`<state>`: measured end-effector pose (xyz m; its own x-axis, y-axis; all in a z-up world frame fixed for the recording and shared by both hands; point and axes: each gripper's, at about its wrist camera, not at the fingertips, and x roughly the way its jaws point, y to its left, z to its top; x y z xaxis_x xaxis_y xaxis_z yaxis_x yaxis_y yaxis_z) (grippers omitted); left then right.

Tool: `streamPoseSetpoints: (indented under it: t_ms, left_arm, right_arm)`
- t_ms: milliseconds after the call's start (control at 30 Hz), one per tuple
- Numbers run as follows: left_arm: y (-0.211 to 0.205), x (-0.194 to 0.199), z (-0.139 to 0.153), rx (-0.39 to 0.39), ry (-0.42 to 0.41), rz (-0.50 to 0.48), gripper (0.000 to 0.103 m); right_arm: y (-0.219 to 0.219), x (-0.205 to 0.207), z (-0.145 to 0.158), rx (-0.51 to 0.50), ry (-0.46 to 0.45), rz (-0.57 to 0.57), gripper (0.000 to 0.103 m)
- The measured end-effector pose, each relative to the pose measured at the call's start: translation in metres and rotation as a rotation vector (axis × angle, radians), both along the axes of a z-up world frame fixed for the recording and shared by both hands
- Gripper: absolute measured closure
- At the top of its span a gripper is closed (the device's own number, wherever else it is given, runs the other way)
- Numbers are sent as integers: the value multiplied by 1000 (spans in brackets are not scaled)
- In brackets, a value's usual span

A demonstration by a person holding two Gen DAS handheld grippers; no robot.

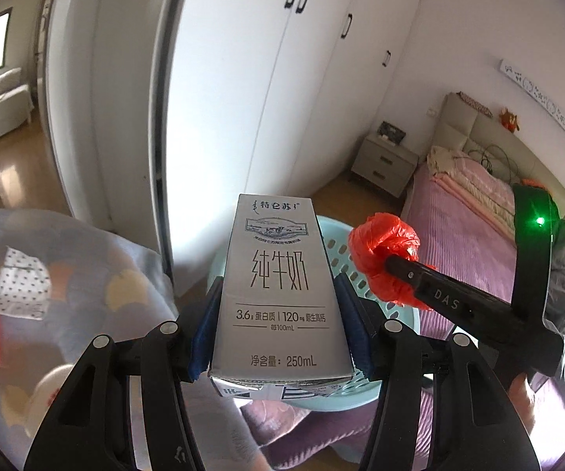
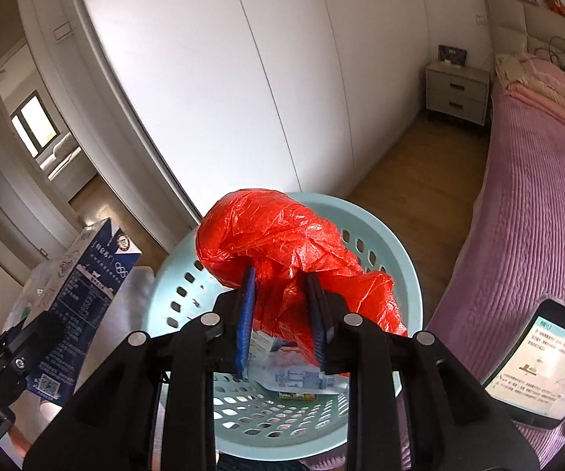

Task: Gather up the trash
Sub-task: 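Carry the carton and red bag over the blue basket and open both tools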

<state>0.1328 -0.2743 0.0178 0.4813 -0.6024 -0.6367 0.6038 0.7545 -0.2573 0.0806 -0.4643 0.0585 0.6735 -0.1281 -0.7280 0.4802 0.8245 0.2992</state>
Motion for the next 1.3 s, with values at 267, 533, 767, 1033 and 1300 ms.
streamPoseSetpoints:
  t_ms: [267, 533, 767, 1033, 1300]
  left_arm:
    - [-30, 3, -12, 30, 25, -21, 50]
    - [-43, 11, -24, 69, 45, -28, 49]
    - [-48, 15, -32, 121, 56, -16, 49]
    - [-41, 14, -34, 116, 62, -9, 49]
    - [-40, 12, -32, 101, 71, -5, 49]
  right_arm:
    - [-8, -6, -9, 24, 17, -10, 81]
    - [-18, -8, -18, 43, 37, -17, 80]
    - [-23, -9, -28, 60, 57, -14, 78]
    - [-21, -10, -26, 61, 55, -15, 78]
    - [-18, -13, -25, 58, 56, -15, 78]
